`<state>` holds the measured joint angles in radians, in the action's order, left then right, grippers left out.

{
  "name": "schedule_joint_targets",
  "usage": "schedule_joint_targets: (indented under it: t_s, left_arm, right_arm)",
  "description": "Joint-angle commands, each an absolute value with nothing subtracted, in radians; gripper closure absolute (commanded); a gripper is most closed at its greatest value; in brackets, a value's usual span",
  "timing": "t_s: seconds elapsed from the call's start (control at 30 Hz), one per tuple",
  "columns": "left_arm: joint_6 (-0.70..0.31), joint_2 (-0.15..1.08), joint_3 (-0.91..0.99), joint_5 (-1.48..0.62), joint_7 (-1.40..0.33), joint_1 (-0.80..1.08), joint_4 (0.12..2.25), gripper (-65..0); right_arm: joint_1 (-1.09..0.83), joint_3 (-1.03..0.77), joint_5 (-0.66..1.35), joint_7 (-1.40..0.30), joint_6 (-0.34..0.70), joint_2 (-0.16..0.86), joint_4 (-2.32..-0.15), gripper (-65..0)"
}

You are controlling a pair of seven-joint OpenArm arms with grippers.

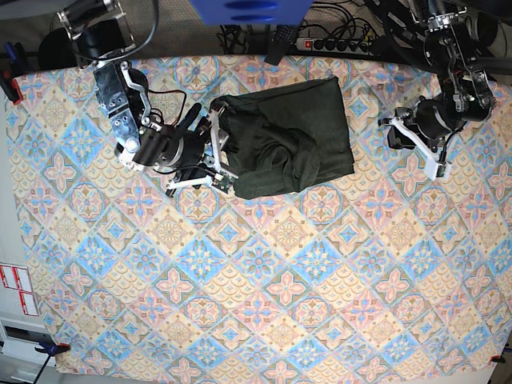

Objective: Fold the T-shirt properly
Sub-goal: 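Release the right gripper and regrasp the folded bundle's edge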

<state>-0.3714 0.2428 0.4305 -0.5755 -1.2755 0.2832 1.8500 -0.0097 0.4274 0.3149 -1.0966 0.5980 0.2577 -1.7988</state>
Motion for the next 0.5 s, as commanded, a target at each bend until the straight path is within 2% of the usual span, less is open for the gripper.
schedule_joint_targets:
  t_s: [0.0,0.2,0.47]
  left_arm:
    - [-0.377,0.252,0.435,-0.584,-1.265,0.277,1.868,-14.6]
    - [-0.377,0.252,0.433,-0.584,-1.265,0.275,1.868,-14.6]
    - [-0.377,0.252,0.433,-0.584,-1.265,0.28,1.868,-14.6]
  right_arm:
    - [0.008,0.417,0.318,-1.087,0.598,0.268,-1.817,-23.1]
    - [0.01,0.415,0.32,-1.089,0.598,0.262,-1.813,-29.0]
    - [0.016,0.409,0.32,-1.079,0.598,0.231,-1.695,-28.9]
